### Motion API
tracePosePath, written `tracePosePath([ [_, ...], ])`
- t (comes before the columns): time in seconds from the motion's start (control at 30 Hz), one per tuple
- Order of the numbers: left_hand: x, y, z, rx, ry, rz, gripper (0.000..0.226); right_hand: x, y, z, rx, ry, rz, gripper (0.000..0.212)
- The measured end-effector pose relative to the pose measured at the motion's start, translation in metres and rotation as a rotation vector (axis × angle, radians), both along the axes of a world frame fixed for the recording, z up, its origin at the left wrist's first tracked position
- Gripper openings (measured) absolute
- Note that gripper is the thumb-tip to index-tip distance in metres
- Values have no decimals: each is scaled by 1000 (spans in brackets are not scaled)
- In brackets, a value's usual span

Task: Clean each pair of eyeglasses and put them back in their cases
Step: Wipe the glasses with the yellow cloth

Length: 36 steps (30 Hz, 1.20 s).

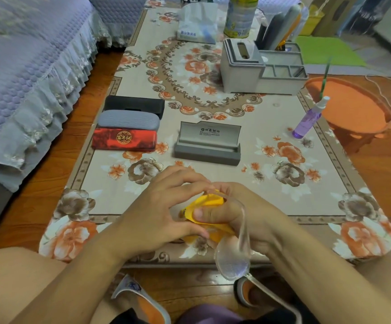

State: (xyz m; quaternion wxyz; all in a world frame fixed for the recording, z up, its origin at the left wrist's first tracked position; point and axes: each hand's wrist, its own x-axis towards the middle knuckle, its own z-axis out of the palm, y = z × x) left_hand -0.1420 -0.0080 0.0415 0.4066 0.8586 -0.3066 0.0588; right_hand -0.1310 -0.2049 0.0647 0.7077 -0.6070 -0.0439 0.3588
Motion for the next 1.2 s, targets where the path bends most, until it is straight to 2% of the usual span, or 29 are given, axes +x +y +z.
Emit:
tracePosePath([
  [0.07, 1, 2, -1, -2, -13, 11, 64, -2, 2, -1, -9, -17, -21, 45],
  [0.17, 0, 5, 1, -37, 7, 29, 67, 1, -7, 9, -48, -60, 7, 19],
  [0.3, 2, 10, 7, -69, -15, 30, 65, 14, -27, 20, -131, -32, 218, 21],
  [0.43, 4, 7, 11, -116, 14, 16, 70, 24, -31, 29, -168, 27, 362, 13],
  [0.53, 1, 3, 12, -155, 64, -24, 71, 27, -25, 25, -223, 6, 355, 45],
  [0.57, 0, 2, 11, -149, 64, -32, 70, 26, -24, 24, -231, -3, 349, 47],
  [0.7, 1, 0, 10, -109, 57, -71, 69, 22, -21, 24, -241, -56, 352, 40],
  [0.83, 2, 1, 7, -95, 55, -77, 68, 20, -14, 28, -331, -150, 330, 48],
  [0.9, 3, 2, 7, -110, 36, -70, 65, 18, -13, 29, -337, -187, 296, 40],
  [1.1, 7, 0, 9, -47, 18, -41, 66, 10, -9, 24, -216, -138, 97, 31],
  [1.2, 6, -4, 7, -34, 20, -26, 68, 3, -5, 22, -98, -71, -10, 37],
])
